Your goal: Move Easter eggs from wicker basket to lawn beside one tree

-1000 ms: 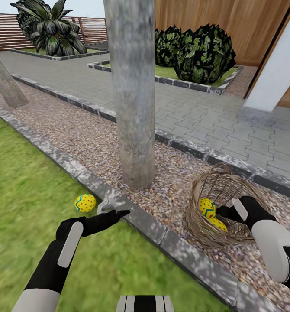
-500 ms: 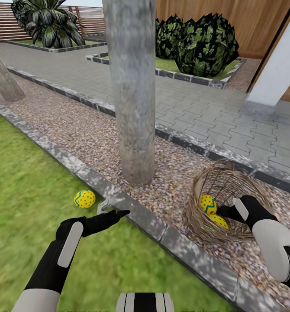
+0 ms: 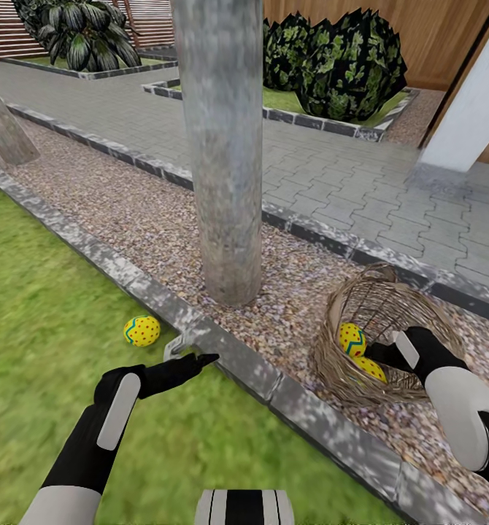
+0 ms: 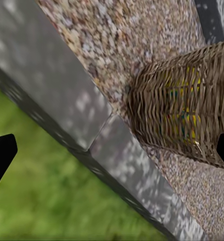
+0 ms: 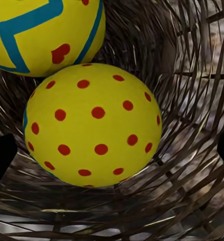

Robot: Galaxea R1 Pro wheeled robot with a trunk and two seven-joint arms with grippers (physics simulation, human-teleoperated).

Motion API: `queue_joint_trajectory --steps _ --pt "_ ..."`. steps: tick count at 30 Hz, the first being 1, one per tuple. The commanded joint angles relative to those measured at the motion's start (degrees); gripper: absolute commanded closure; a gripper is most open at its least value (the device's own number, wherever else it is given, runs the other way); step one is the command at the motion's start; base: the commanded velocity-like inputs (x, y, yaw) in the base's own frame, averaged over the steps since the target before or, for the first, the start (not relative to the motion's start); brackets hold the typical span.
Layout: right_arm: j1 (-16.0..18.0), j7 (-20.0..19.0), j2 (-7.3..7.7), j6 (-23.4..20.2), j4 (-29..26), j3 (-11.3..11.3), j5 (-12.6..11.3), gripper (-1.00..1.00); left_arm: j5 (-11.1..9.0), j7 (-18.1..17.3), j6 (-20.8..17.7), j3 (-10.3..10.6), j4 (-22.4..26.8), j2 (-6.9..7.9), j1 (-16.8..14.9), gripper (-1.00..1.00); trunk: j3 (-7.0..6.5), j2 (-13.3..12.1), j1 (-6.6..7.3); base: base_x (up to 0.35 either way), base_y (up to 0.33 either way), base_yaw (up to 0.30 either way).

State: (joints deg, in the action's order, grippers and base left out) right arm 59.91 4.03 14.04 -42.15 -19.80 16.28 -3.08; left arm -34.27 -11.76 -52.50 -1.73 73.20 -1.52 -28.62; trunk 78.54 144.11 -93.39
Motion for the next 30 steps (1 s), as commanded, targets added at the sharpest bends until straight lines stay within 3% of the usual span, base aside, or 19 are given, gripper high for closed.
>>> queue_joint_trajectory --steps 1,27,30 --pt "0.1 0.4 -0.04 -0.2 -0.1 0.2 -0.3 -1.0 0.3 -0.5 -0.3 -0.2 0.0 -0.06 0.0 -1.0 0.04 0.0 0.01 0.0 0.0 0.0" --pt "0.9 -0.1 0.02 -0.1 -0.1 0.2 0.6 -1.0 0.4 -0.5 -0.2 -0.1 -0.2 -0.06 0.0 -1.0 2.7 0.2 -0.3 0.0 0.0 0.0" --pt "1.2 0.0 -0.09 0.1 -0.2 0.2 0.5 -1.0 0.2 -0.6 0.6 -0.9 0.7 0.03 -0.5 -1.0 2.69 0.2 -0.3 0.0 0.0 0.0"
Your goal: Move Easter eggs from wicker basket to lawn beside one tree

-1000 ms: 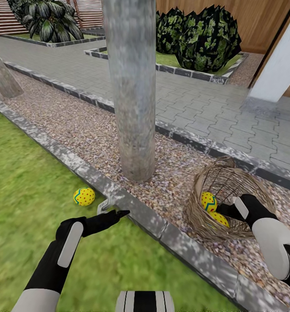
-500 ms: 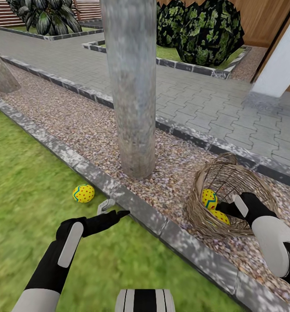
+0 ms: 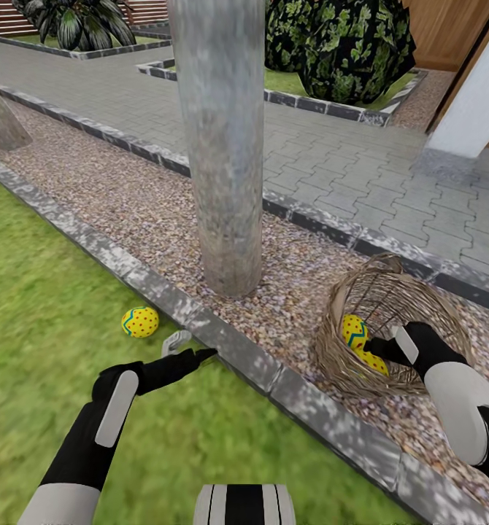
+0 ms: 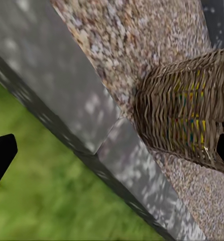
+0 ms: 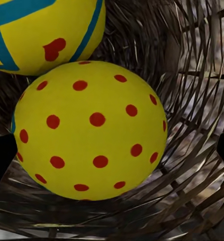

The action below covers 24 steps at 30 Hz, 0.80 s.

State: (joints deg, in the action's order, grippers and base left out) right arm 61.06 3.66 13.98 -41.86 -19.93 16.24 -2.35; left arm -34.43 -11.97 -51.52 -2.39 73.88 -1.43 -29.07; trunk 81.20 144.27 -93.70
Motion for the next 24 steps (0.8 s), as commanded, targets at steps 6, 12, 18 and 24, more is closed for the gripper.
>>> queue_joint_trajectory --steps 6,12,18,24 --pt "0.0 0.1 0.0 -0.3 0.0 0.2 -0.2 -1.0 0.2 -0.5 -0.2 -1.7 1.0 -0.04 0.4 -1.0 0.04 0.0 0.01 0.086 0.0 0.0" --pt "0.0 -0.2 0.05 -0.3 0.0 0.2 -0.2 -1.0 0.1 -0.5 -0.2 -2.2 1.1 -0.24 0.4 -1.0 0.04 0.0 0.01 0.063 0.0 0.0" --pt "0.0 -0.2 0.04 -0.3 0.0 0.2 -0.2 -1.0 0.1 -0.5 -0.2 -2.1 1.2 -0.24 0.4 -1.0 0.04 0.0 0.01 0.144 0.0 0.0" --pt "0.0 -0.3 0.32 -0.7 0.5 0.3 -0.4 -1.0 0.1 -0.5 -0.2 -2.2 1.4 -0.27 0.4 -1.0 0.04 0.0 0.01 0.047 0.0 0.0"
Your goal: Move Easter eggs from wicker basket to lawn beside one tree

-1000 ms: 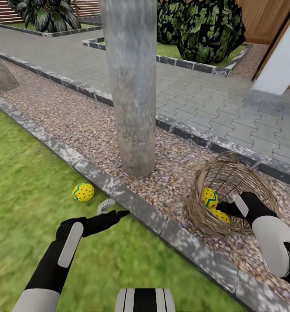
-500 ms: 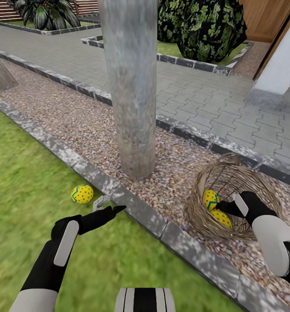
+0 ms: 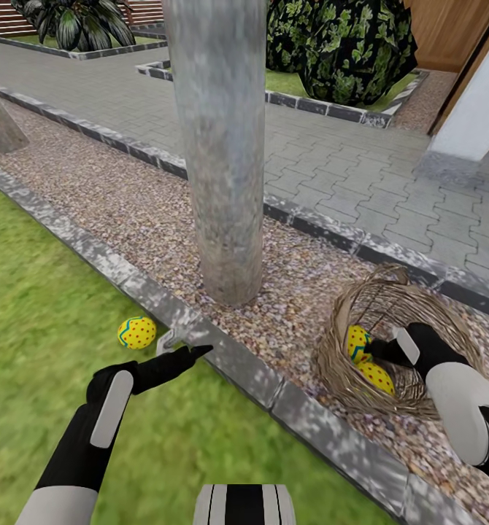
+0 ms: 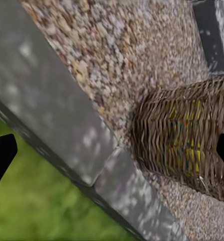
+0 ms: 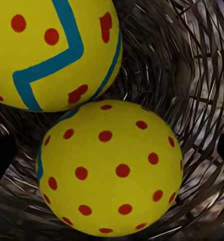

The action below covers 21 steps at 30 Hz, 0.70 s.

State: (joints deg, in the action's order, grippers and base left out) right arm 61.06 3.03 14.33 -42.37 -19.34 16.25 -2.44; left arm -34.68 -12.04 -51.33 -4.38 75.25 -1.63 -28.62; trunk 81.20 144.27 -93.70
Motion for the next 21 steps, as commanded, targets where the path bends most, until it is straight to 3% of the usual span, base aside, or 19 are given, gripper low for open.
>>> queue_joint_trajectory --steps 1,6,10,21 --pt "0.0 0.3 -0.01 -0.9 0.1 0.3 -0.3 -1.0 0.3 -0.4 -0.4 -0.2 0.3 -0.06 0.0 -1.0 0.04 0.0 0.01 0.005 0.0 0.0" --pt "0.0 0.2 0.5 -4.4 0.2 0.3 -0.4 -1.0 0.3 -0.4 -0.4 -0.2 0.8 -0.04 0.0 -1.0 0.04 0.0 0.01 0.001 0.0 0.0" --pt "0.0 0.4 1.62 -4.9 0.3 0.5 -0.6 -1.0 0.3 -0.5 -0.4 -0.2 0.9 -0.04 0.0 -1.0 0.26 0.0 -0.02 0.0 0.0 0.0" --pt "0.0 0.3 2.02 -5.0 0.0 0.7 -0.3 -1.0 0.3 -0.6 -0.4 -0.2 0.9 -0.04 0.0 -1.0 1.37 0.1 -0.14 0.0 0.0 0.0"
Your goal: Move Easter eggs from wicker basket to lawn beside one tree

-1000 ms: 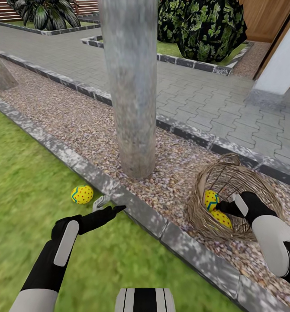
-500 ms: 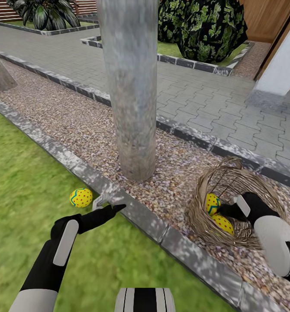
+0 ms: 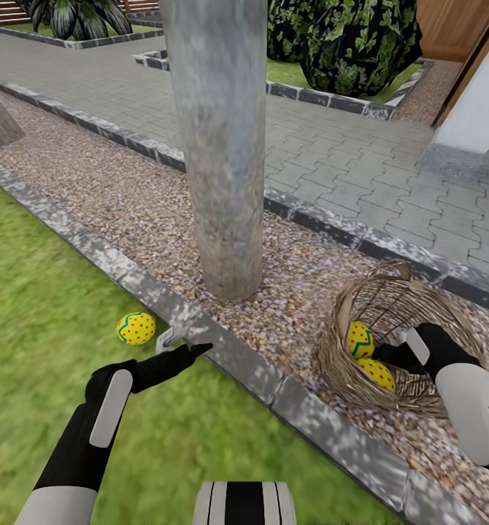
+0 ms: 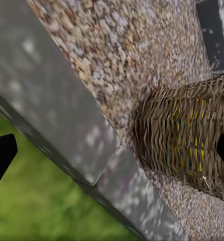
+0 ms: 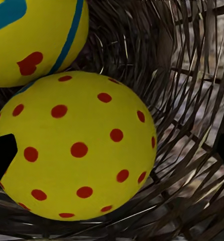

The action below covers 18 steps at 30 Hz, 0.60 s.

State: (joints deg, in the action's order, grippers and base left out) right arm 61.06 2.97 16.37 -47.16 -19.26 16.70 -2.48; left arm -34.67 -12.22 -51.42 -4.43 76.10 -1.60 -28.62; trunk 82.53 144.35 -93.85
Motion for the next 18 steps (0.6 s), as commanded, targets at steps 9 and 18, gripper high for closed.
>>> queue_joint_trajectory --steps 9,18 --pt "0.0 -2.8 0.09 -0.2 -0.1 0.3 -0.3 -1.0 0.3 -0.4 -0.3 -0.2 0.0 -0.07 0.0 -1.0 0.04 0.0 0.01 0.0 0.0 0.0" --pt "0.0 -5.0 -0.13 -1.2 -0.5 0.1 -0.3 -1.0 0.3 -0.4 -0.3 -0.2 0.0 -0.04 0.0 -1.0 0.26 0.0 -0.02 0.0 0.0 0.0"
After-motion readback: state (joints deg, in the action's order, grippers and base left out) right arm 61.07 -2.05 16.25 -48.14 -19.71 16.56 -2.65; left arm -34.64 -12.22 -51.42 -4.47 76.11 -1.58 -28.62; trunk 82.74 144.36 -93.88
